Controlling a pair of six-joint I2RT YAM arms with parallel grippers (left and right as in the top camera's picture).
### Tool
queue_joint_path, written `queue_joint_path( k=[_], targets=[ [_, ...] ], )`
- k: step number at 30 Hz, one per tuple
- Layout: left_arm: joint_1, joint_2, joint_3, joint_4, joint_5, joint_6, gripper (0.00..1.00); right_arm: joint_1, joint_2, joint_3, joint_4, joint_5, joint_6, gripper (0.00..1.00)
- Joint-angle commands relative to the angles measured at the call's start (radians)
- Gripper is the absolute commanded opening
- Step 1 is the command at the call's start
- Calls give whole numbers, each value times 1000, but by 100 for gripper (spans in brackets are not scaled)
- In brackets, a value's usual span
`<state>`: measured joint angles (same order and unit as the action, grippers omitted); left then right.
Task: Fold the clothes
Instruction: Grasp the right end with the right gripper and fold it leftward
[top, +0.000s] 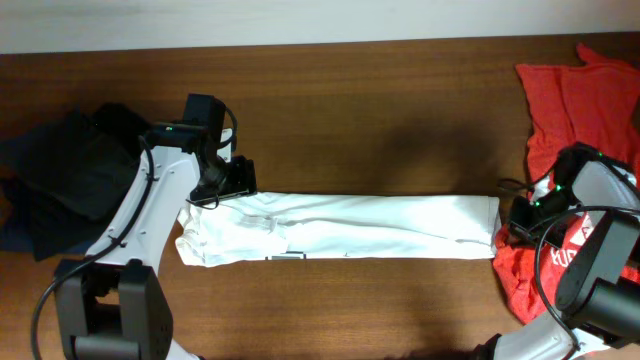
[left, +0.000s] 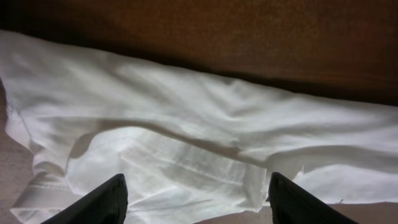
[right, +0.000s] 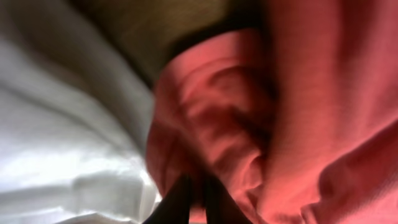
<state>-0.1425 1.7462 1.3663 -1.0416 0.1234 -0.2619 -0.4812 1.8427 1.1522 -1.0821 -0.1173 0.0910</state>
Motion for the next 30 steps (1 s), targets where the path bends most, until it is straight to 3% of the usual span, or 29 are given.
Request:
queue_joint_path(
  k=[1,4,8,10,12,13,16,20,24,26,27,29,30],
  targets=[
    [4,-15,12,0,12,16,72,-92,-4,-63,89,70,129,14],
    [4,-15,12,-2,12,16,72,-200,-4,-93,179,229,311,13],
    [4,-15,12,-2,12,16,72,-293,-4,29,200,226,314,15],
    [4,-15,12,-2,12,16,73,-242,-4,148,149,-235,-135,26],
    [4,-15,12,-4,12,17,77,-152,-4,142,84,-335,-341,42],
    [4,-15,12,-10,11,17,80,-104,-4,128,79,-317,-349,52],
    [4,-15,12,-10,11,17,80,-13,-4,62,85,-208,-349,59],
    [4,-15,12,-10,11,17,81,34,-4,-19,109,-120,-349,62],
    [4,-15,12,-7,11,17,81,79,-4,-115,188,-151,-349,68],
    [4,-15,12,-7,11,17,81,115,-4,-137,215,-151,-349,64],
    [4,-15,12,-7,11,17,81,135,-4,-137,224,-151,-349,47],
    [4,-15,12,-7,11,17,81,152,-4,-137,227,-151,-349,23],
    [4,-15,12,-8,11,17,81,154,-4,-132,235,-146,-344,4]
  ],
)
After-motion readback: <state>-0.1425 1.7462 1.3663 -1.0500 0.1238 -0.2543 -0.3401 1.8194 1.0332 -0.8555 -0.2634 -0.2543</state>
